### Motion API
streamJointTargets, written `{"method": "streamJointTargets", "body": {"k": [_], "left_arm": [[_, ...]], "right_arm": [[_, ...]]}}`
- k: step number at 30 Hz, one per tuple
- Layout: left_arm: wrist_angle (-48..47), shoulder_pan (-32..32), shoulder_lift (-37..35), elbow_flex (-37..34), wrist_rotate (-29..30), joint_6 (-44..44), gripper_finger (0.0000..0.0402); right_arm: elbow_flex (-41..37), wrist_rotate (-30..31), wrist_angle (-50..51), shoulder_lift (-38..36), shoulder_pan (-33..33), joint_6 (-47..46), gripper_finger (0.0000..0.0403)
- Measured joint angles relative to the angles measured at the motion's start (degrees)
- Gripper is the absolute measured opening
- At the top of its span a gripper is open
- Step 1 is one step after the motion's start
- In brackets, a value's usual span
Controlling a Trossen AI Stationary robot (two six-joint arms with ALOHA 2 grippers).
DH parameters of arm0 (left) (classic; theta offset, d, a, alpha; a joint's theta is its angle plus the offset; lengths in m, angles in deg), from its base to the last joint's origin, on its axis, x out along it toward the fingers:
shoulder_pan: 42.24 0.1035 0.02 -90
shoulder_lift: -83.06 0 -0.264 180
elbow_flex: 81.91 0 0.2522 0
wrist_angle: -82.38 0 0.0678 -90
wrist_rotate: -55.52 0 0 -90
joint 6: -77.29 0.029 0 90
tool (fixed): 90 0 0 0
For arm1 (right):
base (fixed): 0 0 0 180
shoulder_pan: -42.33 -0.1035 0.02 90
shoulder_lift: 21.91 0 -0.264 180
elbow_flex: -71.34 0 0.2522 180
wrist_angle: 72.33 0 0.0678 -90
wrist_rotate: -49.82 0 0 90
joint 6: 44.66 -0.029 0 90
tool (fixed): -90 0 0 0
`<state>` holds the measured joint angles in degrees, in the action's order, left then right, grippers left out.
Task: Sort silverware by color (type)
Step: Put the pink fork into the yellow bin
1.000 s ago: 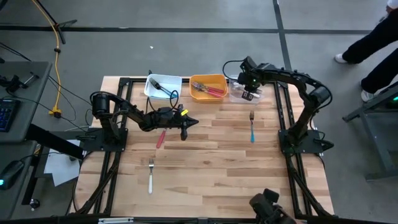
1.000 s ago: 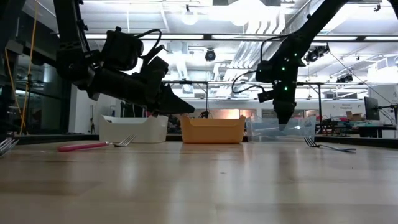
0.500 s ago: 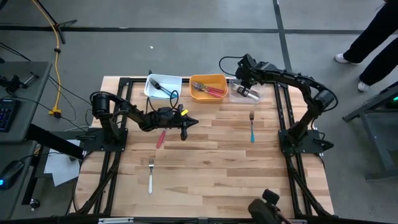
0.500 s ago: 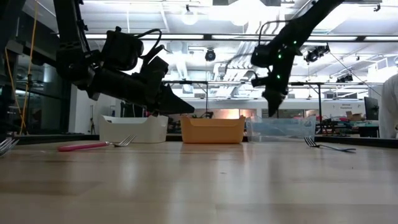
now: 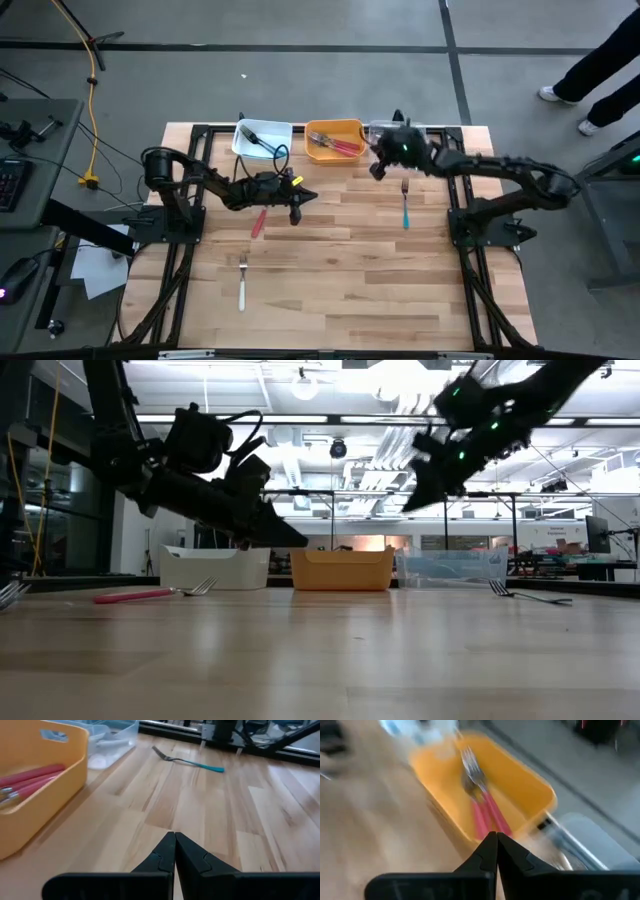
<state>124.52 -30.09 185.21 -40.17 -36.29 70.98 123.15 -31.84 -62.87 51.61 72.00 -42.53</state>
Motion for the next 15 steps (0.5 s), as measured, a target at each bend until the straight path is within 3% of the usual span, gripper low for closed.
{"method": "streamJointTargets", "body": {"k": [7,12,15], "left_arm": [[-25.74,0.40,-15.15,1.47,1.71,-2.08,0.0000],[-55.41,-0.20,-26.26,5.46,4.40,-8.90,0.0000],[-72.53,-0.36,-29.19,8.15,7.81,-16.27,0.0005]], "right_arm": [[-5.23,5.44,-7.98,-8.57,-9.15,-2.20,0.0001],[-6.29,6.71,-8.67,-10.28,-12.45,-1.56,0.0001],[-7.17,6.71,-9.06,-10.19,-13.17,0.18,0.0001]]}}
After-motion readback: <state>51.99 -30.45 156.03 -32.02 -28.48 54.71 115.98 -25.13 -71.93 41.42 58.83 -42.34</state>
